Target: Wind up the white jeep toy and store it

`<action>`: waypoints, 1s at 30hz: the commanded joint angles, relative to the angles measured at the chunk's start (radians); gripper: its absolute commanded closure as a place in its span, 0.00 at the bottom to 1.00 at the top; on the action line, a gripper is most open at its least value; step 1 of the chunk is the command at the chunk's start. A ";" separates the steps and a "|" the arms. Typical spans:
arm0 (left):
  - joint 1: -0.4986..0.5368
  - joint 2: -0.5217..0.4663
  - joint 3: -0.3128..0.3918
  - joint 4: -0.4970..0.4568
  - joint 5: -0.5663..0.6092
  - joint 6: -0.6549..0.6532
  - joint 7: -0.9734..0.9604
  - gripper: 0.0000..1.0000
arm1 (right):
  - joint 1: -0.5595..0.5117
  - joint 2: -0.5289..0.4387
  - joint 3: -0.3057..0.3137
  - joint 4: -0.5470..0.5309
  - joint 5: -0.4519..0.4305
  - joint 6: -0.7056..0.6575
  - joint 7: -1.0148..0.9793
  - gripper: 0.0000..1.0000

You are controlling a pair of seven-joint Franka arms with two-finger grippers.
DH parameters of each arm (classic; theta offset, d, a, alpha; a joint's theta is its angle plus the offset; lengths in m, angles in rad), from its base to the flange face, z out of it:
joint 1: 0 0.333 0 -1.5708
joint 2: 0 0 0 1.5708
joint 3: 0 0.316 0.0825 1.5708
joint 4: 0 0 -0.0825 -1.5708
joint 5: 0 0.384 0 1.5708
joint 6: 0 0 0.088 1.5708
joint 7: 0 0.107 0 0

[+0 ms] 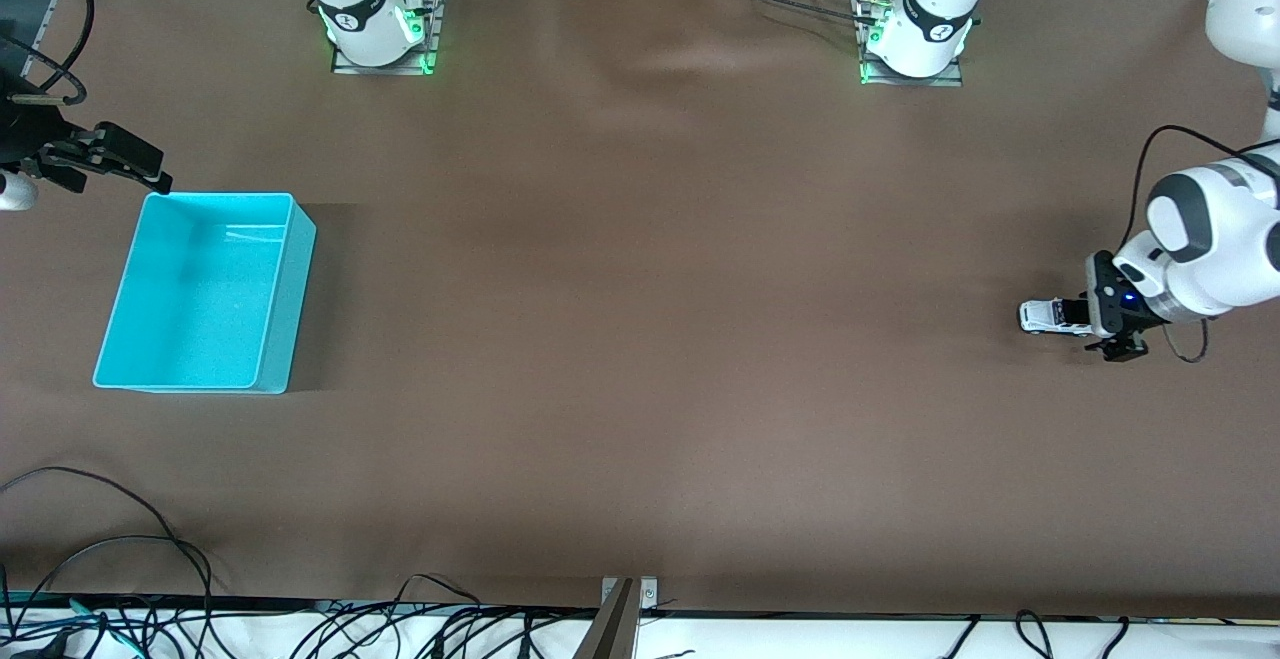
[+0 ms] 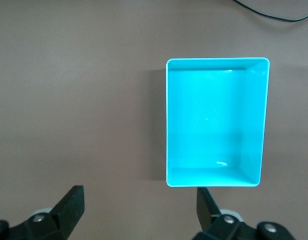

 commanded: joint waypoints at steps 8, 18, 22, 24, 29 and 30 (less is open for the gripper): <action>-0.002 -0.071 -0.019 0.264 0.002 -0.431 -0.128 0.00 | -0.002 -0.020 0.003 -0.012 -0.015 -0.009 -0.003 0.00; -0.103 -0.077 -0.019 0.467 0.003 -0.686 -0.345 0.00 | -0.002 -0.020 0.003 -0.012 -0.015 -0.009 -0.003 0.00; -0.138 -0.077 -0.021 0.515 0.000 -0.768 -0.486 0.00 | -0.002 -0.020 0.003 -0.012 -0.015 -0.009 -0.003 0.00; -0.163 -0.079 -0.022 0.528 -0.001 -0.804 -0.551 0.00 | -0.002 -0.020 0.003 -0.012 -0.015 -0.009 -0.003 0.00; -0.201 -0.079 -0.027 0.564 -0.047 -0.865 -0.684 0.00 | -0.002 -0.020 0.003 -0.012 -0.015 -0.009 -0.003 0.00; -0.206 -0.079 -0.028 0.570 -0.054 -0.876 -0.709 0.00 | -0.002 -0.020 0.003 -0.012 -0.015 -0.009 -0.003 0.00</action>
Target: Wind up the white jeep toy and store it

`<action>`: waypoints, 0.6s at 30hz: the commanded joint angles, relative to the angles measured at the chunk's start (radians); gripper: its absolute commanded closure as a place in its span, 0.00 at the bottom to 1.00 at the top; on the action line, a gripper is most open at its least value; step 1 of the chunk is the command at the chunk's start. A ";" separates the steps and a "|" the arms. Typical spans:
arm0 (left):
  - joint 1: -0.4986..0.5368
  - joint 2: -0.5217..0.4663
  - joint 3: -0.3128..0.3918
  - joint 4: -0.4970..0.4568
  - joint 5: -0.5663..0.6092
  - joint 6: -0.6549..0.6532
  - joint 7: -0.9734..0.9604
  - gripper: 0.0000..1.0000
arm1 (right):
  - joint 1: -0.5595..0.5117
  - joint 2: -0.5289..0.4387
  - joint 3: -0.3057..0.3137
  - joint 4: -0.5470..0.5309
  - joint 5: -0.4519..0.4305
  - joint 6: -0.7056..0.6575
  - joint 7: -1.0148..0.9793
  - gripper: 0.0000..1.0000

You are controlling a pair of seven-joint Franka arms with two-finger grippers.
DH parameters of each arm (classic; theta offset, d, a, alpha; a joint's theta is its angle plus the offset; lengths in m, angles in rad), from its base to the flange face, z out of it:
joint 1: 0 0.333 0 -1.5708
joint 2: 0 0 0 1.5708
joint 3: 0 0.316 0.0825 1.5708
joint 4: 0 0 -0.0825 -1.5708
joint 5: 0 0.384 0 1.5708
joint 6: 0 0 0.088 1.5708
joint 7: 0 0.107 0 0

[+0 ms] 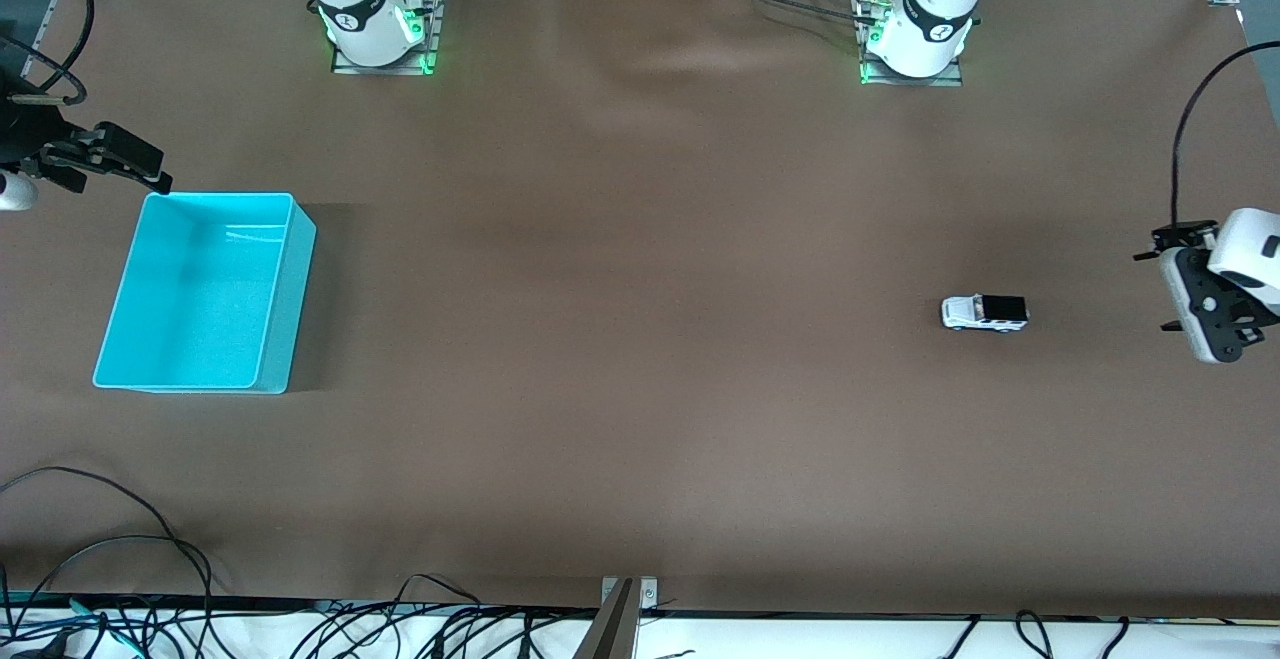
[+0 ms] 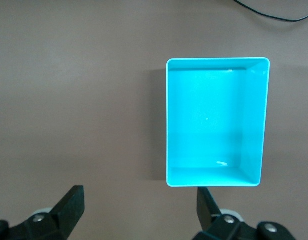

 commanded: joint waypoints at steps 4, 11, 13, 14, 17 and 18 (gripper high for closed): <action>-0.048 0.008 0.001 0.069 -0.056 -0.102 -0.198 0.00 | -0.002 -0.020 0.003 -0.012 -0.015 -0.009 -0.001 0.00; -0.100 -0.021 0.000 0.072 -0.075 -0.142 -0.335 0.00 | -0.002 -0.020 0.003 -0.012 -0.015 -0.009 -0.001 0.00; -0.126 -0.035 0.001 0.072 -0.075 -0.151 -0.374 0.00 | -0.002 -0.020 0.003 -0.012 -0.015 -0.009 -0.001 0.00; -0.137 -0.038 0.001 0.072 -0.075 -0.156 -0.394 0.00 | -0.002 -0.020 0.003 -0.012 -0.015 -0.009 -0.003 0.00; -0.158 -0.043 0.000 0.072 -0.075 -0.166 -0.448 0.00 | -0.002 -0.020 0.003 -0.012 -0.015 -0.009 -0.001 0.00; -0.167 -0.049 0.000 0.072 -0.076 -0.168 -0.465 0.00 | -0.002 -0.020 0.003 -0.012 -0.015 -0.009 -0.003 0.00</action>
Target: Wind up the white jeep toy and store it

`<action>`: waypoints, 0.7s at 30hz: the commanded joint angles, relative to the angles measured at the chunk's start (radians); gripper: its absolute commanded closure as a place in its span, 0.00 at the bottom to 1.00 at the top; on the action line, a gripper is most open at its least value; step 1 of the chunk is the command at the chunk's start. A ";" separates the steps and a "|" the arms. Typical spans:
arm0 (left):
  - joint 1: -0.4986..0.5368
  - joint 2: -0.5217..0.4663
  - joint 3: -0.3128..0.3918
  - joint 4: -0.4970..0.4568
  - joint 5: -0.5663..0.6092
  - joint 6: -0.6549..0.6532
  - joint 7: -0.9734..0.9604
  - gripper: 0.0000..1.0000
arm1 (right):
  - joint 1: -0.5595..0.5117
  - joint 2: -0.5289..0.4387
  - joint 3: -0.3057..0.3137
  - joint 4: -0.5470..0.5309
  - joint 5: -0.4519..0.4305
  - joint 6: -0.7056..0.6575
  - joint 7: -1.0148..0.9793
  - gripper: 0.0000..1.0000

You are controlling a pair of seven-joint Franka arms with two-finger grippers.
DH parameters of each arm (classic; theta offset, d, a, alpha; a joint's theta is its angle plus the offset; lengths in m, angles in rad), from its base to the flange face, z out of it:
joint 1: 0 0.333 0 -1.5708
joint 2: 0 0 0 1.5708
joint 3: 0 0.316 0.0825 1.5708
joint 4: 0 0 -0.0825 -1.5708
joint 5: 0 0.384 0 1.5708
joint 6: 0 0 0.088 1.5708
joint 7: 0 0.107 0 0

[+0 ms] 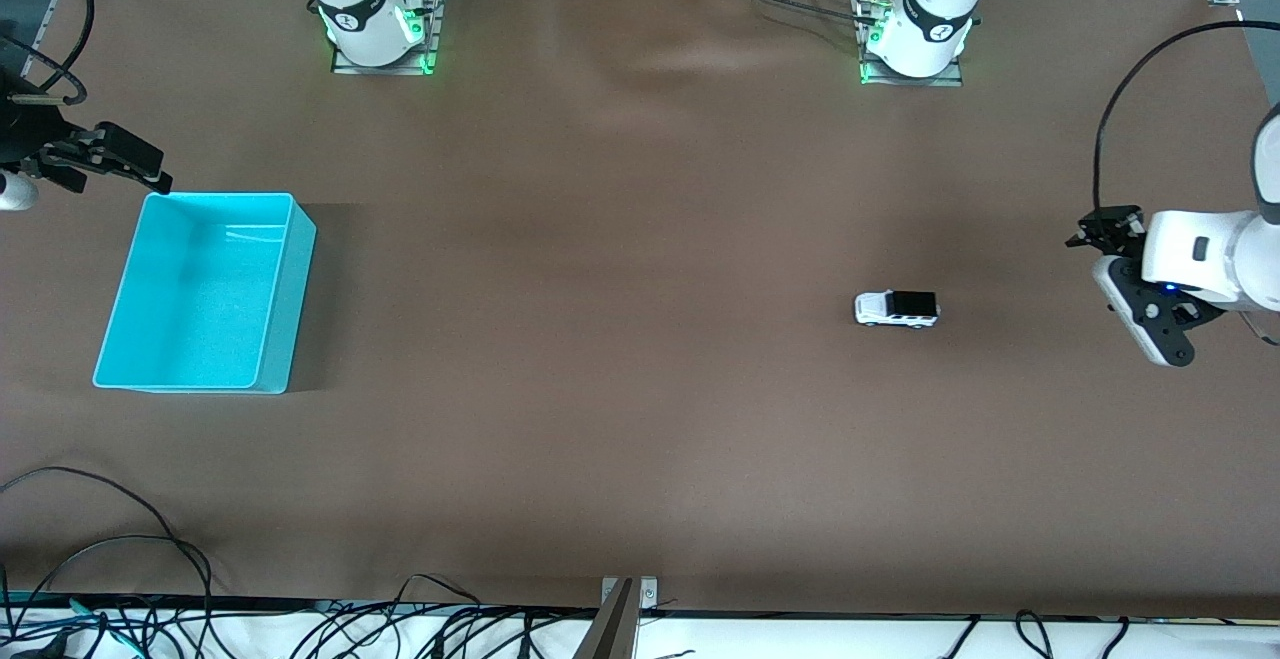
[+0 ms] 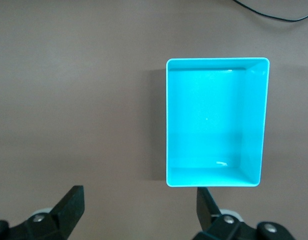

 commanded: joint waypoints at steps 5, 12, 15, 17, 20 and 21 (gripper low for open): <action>-0.065 -0.036 0.009 0.009 -0.014 -0.038 -0.132 0.00 | -0.002 -0.020 0.003 -0.012 -0.015 -0.009 -0.003 0.00; -0.108 -0.079 0.019 0.000 -0.013 -0.038 -0.184 0.00 | -0.002 -0.020 0.003 -0.012 -0.015 -0.009 -0.001 0.00; -0.116 -0.079 0.016 0.003 -0.011 -0.053 -0.187 0.00 | -0.002 -0.020 0.003 -0.012 -0.015 -0.009 -0.003 0.00; -0.116 -0.080 0.016 0.005 -0.013 -0.059 -0.195 0.00 | -0.002 -0.020 0.003 -0.012 -0.015 -0.009 -0.001 0.00; -0.117 -0.088 0.017 0.000 -0.013 -0.059 -0.203 0.00 | -0.002 -0.020 0.003 -0.012 -0.015 -0.009 -0.003 0.00; -0.118 -0.094 0.017 -0.003 -0.013 -0.059 -0.204 0.00 | -0.002 -0.020 0.003 -0.012 -0.015 -0.009 -0.001 0.00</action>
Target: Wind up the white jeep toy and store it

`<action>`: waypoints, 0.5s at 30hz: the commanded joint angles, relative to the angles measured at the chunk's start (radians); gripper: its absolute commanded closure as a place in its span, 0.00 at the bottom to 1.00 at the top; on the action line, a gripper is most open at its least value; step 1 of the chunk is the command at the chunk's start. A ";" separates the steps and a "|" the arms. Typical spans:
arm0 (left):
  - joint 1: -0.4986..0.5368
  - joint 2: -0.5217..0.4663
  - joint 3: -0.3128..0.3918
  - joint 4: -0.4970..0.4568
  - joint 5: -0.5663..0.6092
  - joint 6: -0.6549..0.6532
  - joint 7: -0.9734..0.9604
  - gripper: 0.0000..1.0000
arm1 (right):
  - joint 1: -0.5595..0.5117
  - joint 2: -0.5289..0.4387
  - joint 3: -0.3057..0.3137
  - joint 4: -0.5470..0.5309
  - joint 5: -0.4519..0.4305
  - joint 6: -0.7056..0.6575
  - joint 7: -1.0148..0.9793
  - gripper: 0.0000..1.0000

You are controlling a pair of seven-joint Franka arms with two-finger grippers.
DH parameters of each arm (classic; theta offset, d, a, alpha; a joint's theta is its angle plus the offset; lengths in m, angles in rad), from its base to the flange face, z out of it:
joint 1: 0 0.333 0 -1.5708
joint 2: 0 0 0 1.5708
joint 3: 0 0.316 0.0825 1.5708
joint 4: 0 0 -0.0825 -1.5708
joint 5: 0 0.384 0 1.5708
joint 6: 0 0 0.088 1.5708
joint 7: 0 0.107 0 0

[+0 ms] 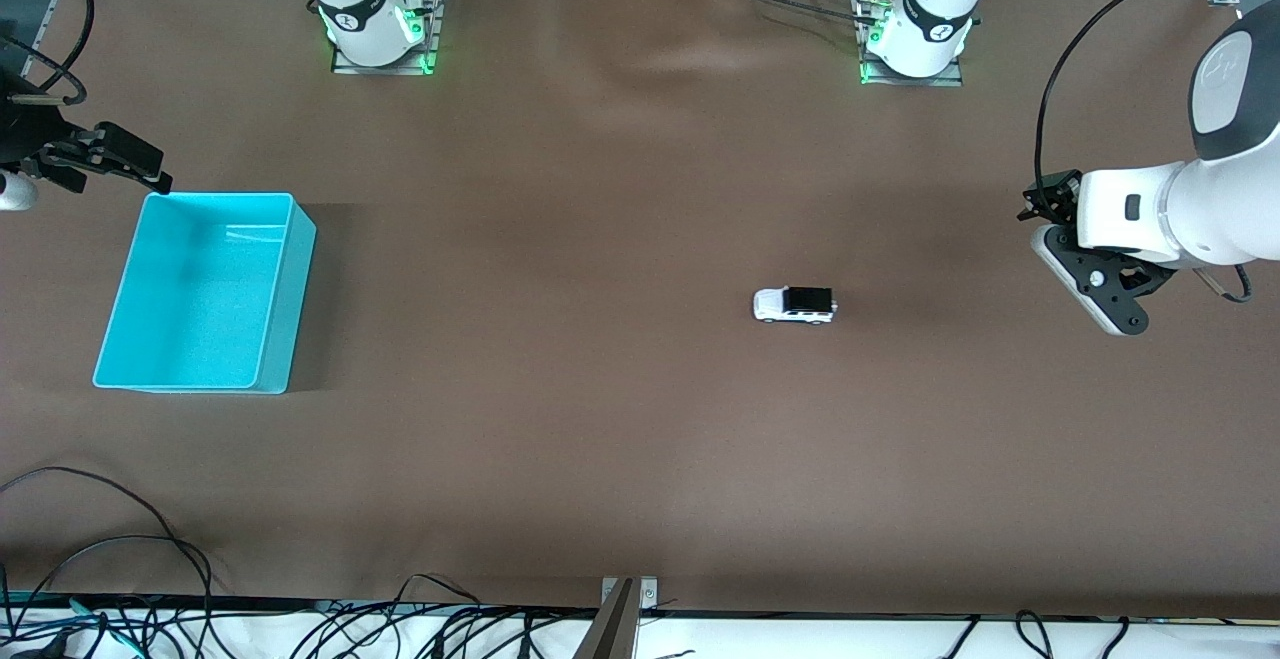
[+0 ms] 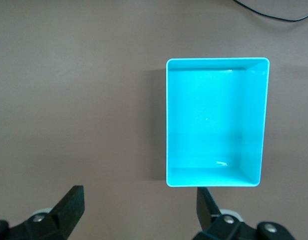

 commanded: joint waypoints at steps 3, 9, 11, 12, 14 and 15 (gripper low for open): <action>-0.026 -0.043 0.020 -0.018 -0.011 -0.015 -0.039 0.00 | -0.002 -0.020 0.001 -0.012 -0.015 -0.009 -0.001 0.00; -0.056 -0.095 0.027 -0.059 -0.007 -0.012 -0.132 0.00 | -0.002 -0.020 0.003 -0.012 -0.015 -0.009 -0.001 0.00; -0.059 -0.115 0.029 -0.075 -0.007 -0.005 -0.180 0.00 | -0.002 -0.020 0.003 -0.012 -0.015 -0.009 -0.001 0.00; -0.060 -0.124 0.029 -0.082 -0.005 -0.003 -0.204 0.00 | -0.002 -0.020 0.003 -0.012 -0.015 -0.009 -0.003 0.00; -0.068 -0.138 0.030 -0.093 -0.004 0.004 -0.252 0.00 | -0.002 -0.020 0.003 -0.012 -0.015 -0.009 -0.003 0.00; -0.073 -0.146 0.038 -0.099 -0.004 0.017 -0.270 0.00 | -0.002 -0.020 0.003 -0.012 -0.015 -0.009 -0.003 0.00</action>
